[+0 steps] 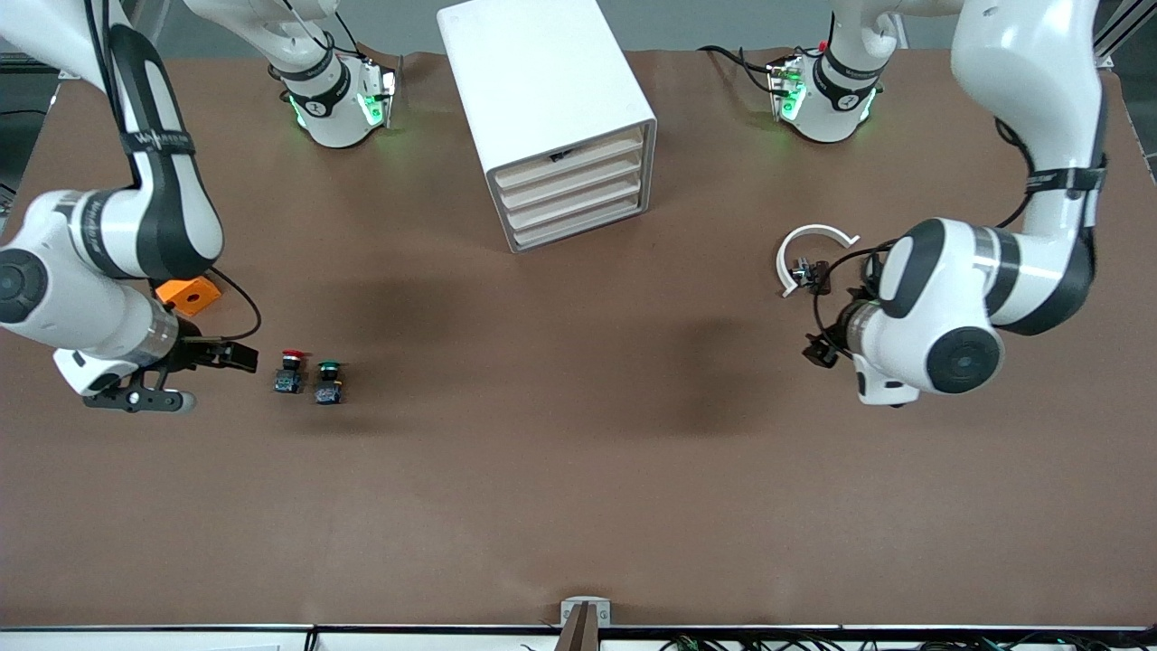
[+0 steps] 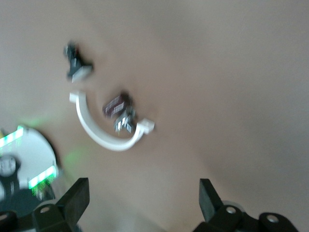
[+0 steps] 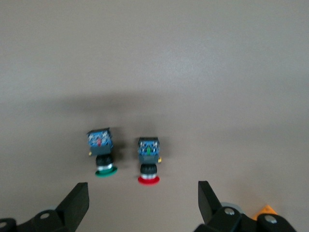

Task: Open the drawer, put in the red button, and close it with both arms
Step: 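Move the right gripper to the red button while the left gripper reaches the cabinet, then grasp the red button with the right gripper while the left gripper pulls the drawer, then carry the red button toward the open drawer while the left gripper withdraws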

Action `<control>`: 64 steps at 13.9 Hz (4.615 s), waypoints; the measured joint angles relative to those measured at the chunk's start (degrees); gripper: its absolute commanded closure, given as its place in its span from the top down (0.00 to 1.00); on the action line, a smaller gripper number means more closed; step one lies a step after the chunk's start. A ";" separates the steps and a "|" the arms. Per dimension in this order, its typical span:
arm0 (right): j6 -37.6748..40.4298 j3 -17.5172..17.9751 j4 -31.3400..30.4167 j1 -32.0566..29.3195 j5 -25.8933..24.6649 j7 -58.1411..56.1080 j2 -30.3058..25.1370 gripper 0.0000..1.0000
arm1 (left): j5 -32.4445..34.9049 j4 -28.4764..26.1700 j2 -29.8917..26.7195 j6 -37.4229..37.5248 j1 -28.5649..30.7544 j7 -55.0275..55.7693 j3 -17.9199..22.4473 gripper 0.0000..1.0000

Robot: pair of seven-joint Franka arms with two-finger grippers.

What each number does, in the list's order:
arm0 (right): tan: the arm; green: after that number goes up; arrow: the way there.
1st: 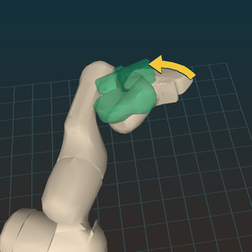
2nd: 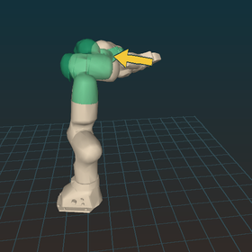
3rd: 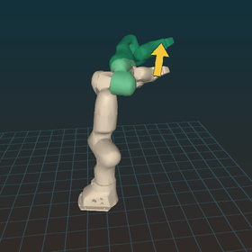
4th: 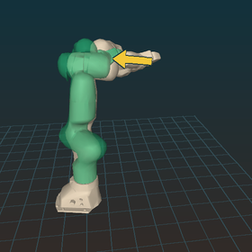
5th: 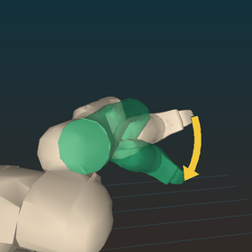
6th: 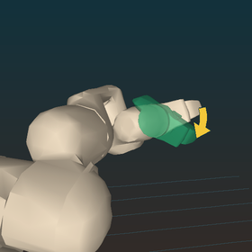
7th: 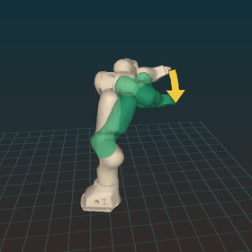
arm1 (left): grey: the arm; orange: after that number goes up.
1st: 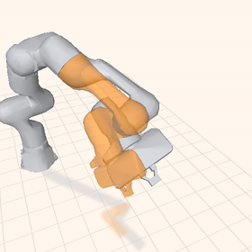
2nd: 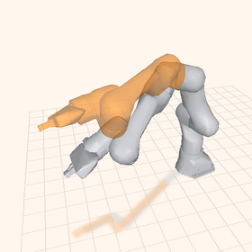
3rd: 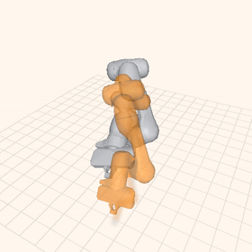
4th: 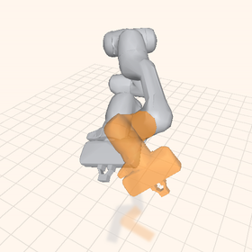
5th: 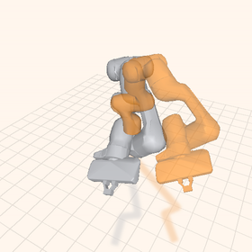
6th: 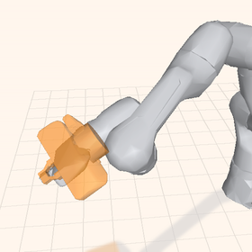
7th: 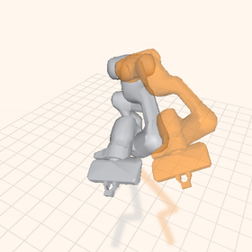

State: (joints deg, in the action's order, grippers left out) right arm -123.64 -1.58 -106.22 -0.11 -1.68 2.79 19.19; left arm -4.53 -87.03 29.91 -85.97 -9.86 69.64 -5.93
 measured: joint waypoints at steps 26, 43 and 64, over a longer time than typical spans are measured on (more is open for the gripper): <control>-13.46 -0.07 -5.41 -0.25 -0.08 0.02 12.85 0.24 | -49.01 1.14 16.12 3.06 -21.60 56.59 -0.23 0.49; 4.75 0.43 0.67 4.06 -0.08 6.90 4.98 0.12 | -50.04 1.82 17.78 4.03 -25.09 57.73 1.19 0.00; 21.79 1.35 17.80 42.23 7.66 86.28 0.39 0.14 | -40.44 17.55 18.31 3.07 -0.30 44.97 2.74 1.00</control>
State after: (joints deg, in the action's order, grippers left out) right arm -101.84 -0.22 -88.42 42.12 5.98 89.07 19.58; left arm -44.97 -69.48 48.22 -82.90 -10.16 114.61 -3.19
